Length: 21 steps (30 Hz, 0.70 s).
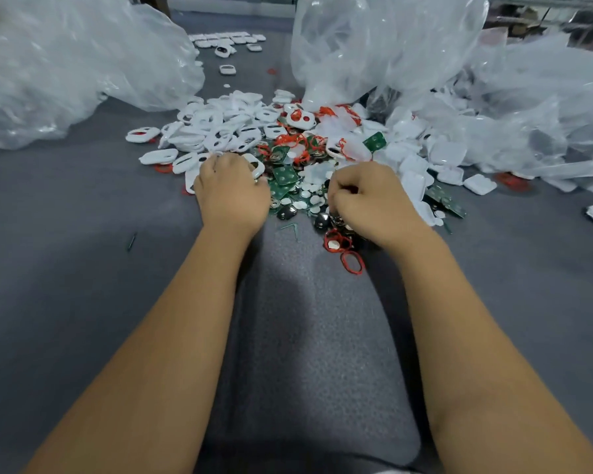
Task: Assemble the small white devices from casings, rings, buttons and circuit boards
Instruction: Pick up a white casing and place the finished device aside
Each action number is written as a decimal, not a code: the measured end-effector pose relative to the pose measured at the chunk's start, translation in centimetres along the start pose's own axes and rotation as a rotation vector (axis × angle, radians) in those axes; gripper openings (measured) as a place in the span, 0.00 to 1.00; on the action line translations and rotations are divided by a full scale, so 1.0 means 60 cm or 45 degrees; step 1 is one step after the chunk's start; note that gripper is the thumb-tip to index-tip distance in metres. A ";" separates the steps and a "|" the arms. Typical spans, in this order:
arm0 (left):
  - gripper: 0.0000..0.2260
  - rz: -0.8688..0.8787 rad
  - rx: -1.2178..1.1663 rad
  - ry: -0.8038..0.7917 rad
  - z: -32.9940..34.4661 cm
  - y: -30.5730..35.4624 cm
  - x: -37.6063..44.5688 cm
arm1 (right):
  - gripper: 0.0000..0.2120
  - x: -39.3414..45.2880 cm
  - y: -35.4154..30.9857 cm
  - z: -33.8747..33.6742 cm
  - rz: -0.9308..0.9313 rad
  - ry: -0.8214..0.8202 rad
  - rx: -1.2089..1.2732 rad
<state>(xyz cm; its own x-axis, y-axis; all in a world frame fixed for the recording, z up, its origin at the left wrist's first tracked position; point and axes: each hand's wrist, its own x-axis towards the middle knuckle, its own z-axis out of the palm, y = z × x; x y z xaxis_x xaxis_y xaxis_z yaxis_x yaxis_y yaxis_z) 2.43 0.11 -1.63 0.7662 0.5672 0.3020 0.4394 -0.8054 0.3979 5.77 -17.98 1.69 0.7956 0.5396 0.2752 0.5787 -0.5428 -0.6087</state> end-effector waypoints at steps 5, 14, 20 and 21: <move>0.09 0.082 -0.254 0.223 0.000 -0.007 -0.007 | 0.07 -0.008 -0.009 -0.034 0.092 -0.568 -0.210; 0.09 0.177 -0.921 0.403 -0.015 0.021 -0.044 | 0.07 0.001 -0.004 -0.001 -0.025 -0.290 0.074; 0.04 -0.076 -1.438 -0.070 -0.026 0.036 -0.053 | 0.10 0.007 0.013 0.015 0.083 -0.027 0.575; 0.04 -0.097 -1.486 -0.121 -0.026 0.038 -0.051 | 0.10 0.009 0.015 0.016 0.104 0.023 0.648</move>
<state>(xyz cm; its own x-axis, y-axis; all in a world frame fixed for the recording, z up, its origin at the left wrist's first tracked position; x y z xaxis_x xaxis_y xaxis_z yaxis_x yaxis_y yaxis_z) 0.35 -3.18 -0.30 0.8100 0.5523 0.1972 -0.1735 -0.0955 0.9802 6.52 -17.57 0.56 0.8400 0.4952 0.2216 0.3575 -0.1981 -0.9126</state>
